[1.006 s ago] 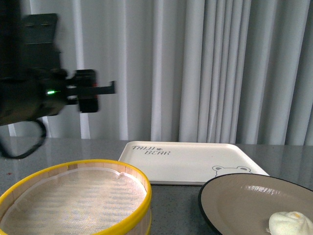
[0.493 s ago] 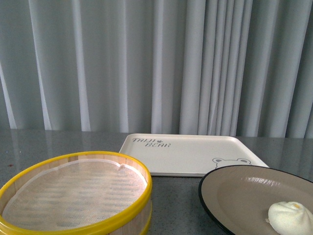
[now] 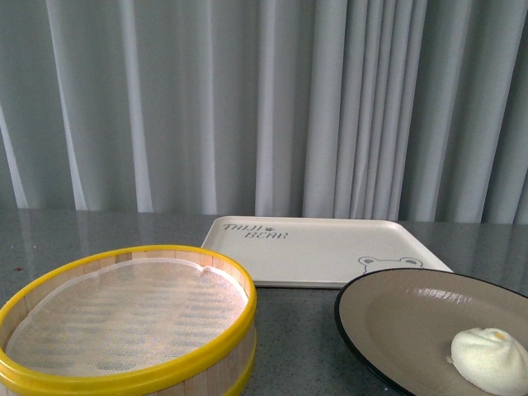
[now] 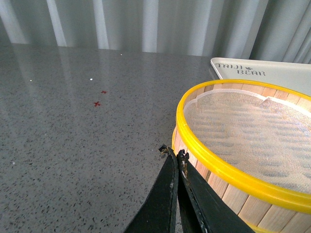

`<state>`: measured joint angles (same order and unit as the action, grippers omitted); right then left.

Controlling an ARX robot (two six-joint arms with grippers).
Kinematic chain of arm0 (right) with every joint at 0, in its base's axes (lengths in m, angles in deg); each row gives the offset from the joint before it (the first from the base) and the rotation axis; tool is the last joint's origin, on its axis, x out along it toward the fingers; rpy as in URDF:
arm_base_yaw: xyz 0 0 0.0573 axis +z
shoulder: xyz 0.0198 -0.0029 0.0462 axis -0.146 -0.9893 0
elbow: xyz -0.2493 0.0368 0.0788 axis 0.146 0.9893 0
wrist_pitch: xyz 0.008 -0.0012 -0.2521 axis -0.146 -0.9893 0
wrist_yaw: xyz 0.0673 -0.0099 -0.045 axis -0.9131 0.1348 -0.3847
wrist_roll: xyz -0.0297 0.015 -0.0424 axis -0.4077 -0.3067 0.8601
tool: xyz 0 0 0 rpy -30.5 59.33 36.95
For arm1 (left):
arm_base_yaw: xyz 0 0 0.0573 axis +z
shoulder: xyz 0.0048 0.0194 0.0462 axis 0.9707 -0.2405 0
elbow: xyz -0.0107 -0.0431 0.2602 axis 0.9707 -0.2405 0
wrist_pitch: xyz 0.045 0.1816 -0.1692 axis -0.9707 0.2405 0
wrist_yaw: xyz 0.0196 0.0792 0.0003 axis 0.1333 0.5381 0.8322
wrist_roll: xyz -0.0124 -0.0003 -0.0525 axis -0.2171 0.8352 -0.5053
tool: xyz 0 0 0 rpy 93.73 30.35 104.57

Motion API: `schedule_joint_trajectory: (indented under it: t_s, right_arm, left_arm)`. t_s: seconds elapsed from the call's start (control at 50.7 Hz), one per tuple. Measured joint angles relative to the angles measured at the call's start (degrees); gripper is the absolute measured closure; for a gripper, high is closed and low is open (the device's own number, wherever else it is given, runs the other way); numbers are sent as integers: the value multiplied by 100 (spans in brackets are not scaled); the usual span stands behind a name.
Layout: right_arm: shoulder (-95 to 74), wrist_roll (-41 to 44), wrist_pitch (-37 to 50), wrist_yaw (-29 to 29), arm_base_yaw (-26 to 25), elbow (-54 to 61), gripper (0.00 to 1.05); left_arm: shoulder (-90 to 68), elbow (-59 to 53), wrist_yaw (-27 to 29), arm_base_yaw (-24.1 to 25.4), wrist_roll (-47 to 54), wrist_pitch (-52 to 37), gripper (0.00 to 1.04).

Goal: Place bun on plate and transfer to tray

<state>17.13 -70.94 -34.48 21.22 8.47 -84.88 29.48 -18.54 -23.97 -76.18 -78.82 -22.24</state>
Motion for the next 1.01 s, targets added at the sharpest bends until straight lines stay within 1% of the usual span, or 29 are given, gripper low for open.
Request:
schedule_joint_trajectory:
  t_s: [0.118,0.197,0.276,0.592,0.887,1.006]
  right_arm:
    - [0,0,0,-2,0,0,9]
    - [0,0,0,0,0,0,9]
    - [0,0,0,0,0,0,9]
    - [0,0,0,-2,0,0,9]
    - [0,0,0,0,0,0,9]
    - [0,0,0,-2,0,0,9]
  left_arm:
    - [459,-168,-20,0,0,302,101]
    - [509,-339,-28,0,0,87,101]
    - [645,-428,-28,0,2,197,101]
    - [2138,-437,-26,0,0,1541,101]
    - [3134,-437,-26,0,0,2483,101]
    - [3373,-439,-26,0,0,2715,101]
